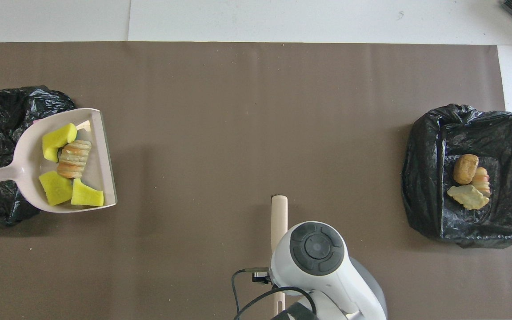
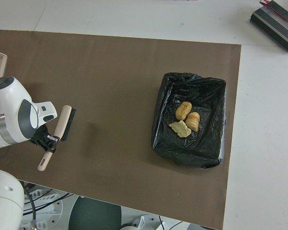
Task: Sweep and dump trash in bin
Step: 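Carry the dustpan with the left gripper over the black bag and tip it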
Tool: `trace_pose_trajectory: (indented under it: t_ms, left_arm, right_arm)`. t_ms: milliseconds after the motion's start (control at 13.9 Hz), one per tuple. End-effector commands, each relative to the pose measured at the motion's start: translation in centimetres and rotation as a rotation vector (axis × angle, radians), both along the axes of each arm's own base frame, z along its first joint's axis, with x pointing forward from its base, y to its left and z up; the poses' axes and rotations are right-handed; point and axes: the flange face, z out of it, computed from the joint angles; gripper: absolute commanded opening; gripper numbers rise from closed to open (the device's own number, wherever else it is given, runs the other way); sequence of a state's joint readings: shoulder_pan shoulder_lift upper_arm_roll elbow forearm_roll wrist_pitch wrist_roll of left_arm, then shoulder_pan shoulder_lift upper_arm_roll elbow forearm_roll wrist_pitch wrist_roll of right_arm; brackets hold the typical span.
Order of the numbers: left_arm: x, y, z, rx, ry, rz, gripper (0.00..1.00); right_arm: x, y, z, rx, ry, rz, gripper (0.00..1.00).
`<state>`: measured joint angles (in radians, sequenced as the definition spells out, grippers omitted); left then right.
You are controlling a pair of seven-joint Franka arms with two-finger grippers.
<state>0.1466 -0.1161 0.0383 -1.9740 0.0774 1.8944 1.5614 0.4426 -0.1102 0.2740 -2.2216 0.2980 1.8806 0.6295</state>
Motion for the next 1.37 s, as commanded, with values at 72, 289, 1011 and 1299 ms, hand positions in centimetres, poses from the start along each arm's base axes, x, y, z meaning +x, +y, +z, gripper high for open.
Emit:
trace_pose_trajectory:
  t_ms: [72,289,1011,1299]
  left_arm:
    - [-1.4,10.8,1.1,0.019,-0.077,-0.003,0.0]
    - [-0.4,19.2,2.0,0.096,-0.095,0.028,0.0]
    - [5.6,17.2,4.2,0.647,-0.031,-0.005,0.0]
    - [5.8,15.8,4.9,0.801,0.061,-0.067,0.0]
  right_arm:
    - [-0.8,0.8,-2.3,0.003,0.0,-0.019,0.0]
    - [-1.8,1.0,-3.9,-0.014,0.018,-0.005,0.0]
    - [-1.8,0.7,-6.6,0.014,-0.026,0.011,0.0]
    - [-2.1,1.0,-7.0,0.01,-0.022,0.014,0.3]
